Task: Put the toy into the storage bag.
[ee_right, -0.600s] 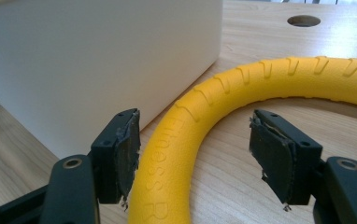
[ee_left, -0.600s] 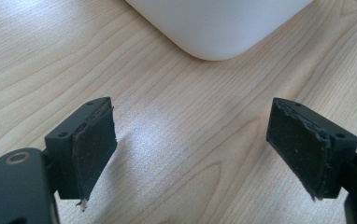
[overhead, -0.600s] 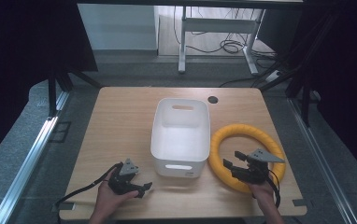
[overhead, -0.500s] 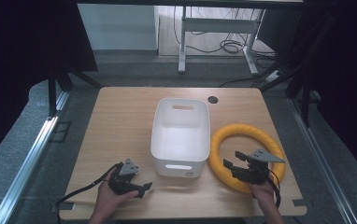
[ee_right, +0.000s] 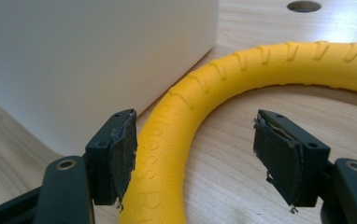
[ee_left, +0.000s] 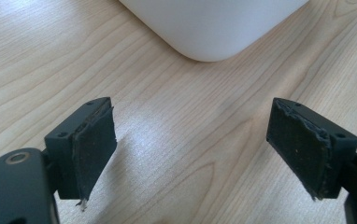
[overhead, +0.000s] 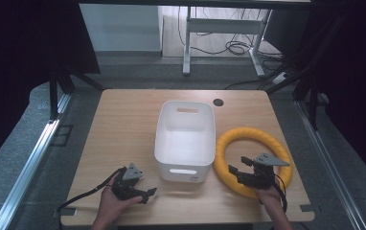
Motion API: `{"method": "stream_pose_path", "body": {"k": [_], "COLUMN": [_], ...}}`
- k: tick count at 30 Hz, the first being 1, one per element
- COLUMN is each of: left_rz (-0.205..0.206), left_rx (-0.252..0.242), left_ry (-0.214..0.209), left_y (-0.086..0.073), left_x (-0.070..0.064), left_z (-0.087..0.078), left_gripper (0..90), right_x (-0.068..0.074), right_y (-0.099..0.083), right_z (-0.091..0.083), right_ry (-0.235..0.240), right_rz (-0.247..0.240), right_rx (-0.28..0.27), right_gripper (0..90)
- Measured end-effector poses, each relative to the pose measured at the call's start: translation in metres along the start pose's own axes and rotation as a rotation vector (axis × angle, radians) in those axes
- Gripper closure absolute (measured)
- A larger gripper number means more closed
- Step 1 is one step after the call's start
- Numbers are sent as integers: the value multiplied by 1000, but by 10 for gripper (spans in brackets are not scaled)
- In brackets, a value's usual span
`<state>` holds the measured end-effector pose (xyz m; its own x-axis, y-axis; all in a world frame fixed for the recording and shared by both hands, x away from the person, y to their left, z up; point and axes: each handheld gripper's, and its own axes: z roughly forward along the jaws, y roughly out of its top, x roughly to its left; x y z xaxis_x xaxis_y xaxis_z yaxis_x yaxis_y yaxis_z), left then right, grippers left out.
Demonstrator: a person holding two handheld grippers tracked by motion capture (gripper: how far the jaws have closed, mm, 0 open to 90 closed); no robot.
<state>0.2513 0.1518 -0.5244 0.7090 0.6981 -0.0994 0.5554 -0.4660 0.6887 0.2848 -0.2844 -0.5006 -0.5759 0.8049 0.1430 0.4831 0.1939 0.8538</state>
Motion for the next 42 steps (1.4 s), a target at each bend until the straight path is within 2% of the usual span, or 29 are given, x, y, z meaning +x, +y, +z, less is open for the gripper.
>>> {"method": "stream_pose_path", "body": {"k": [10,20,22,23,24,25,30,31,36,38,42], "left_rz": [12,14,14,14,17,17,20,19,23,25,25], "left_rx": [11,8,10,10,11,11,8,9,14,14,16], "left_ry": [-3,-1,-6,-6,-7,-7,-7,-7,-9,-9,-10], "left_y": [1,0,0,0,0,0,1,1,1,1,1], "left_x": [-2,-4,-4,-4,-5,-5,-6,-6,-6,-6,-6], "left_z": [3,-1,1,1,1,1,-1,0,1,1,0], "left_gripper": [160,160,160,160,160,160,160,160,160,160,160], "right_x": [0,-7,-8,-8,-8,-8,-2,-2,-1,-1,0], "right_y": [1,10,15,15,20,20,36,36,44,45,48], "right_z": [-1,-9,-10,-10,-11,-11,-12,-12,-10,-10,-9], "right_ry": [18,38,50,50,63,63,89,89,122,125,138], "right_rz": [-17,-10,-26,-26,-48,-48,-126,-126,-168,-173,-198], "right_rx": [30,26,69,69,108,108,197,197,293,302,358], "right_gripper": [317,330,330,330,330,330,336,336,346,348,345]}}
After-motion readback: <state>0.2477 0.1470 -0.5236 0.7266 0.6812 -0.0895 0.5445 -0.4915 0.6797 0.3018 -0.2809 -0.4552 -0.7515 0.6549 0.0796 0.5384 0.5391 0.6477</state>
